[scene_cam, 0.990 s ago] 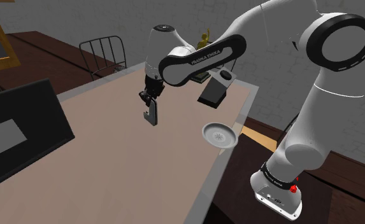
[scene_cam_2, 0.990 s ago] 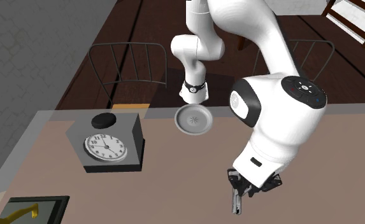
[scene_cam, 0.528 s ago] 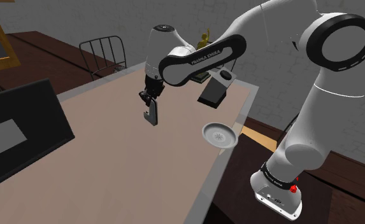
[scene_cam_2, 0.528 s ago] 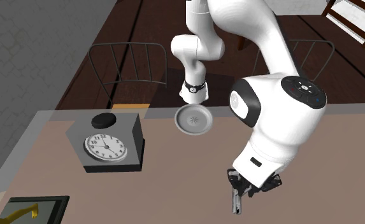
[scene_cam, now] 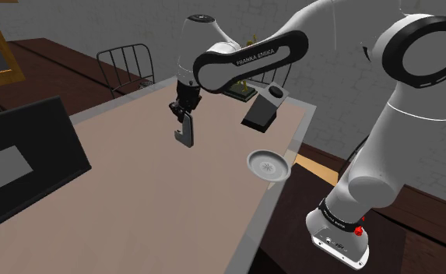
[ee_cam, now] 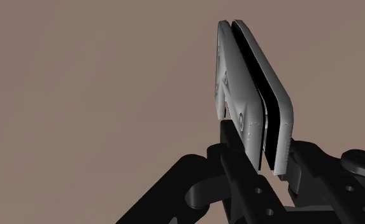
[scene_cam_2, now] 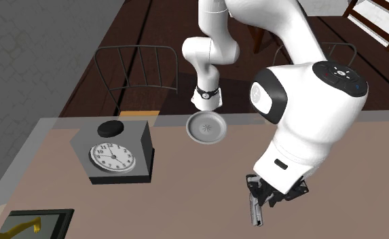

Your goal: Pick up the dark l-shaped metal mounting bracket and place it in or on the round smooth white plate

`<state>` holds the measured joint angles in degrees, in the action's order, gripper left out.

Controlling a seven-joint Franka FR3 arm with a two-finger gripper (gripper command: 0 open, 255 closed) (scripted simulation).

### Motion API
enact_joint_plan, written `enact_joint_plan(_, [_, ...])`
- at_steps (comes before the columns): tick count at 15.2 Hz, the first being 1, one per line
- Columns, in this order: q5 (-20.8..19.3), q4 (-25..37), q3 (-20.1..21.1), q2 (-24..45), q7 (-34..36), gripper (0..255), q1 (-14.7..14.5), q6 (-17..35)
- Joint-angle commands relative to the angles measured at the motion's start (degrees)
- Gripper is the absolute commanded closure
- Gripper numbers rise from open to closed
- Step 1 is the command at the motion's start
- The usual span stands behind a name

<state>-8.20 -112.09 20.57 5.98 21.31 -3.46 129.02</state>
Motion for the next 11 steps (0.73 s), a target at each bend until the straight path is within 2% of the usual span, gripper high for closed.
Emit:
enact_joint_plan(1, [0.40,0.99,0.01,-0.51,-0.44,255,0.09,-1.44])
enact_joint_plan(9, [1.54,5.39,0.13,-2.07,-1.51,255,0.17,-7.23])
enact_joint_plan(10, [1.54,5.40,0.13,-2.08,-1.51,255,0.17,-7.25])
enact_joint_plan(11, [2.65,2.76,-0.04,-4.54,-2.42,255,0.58,-6.84])
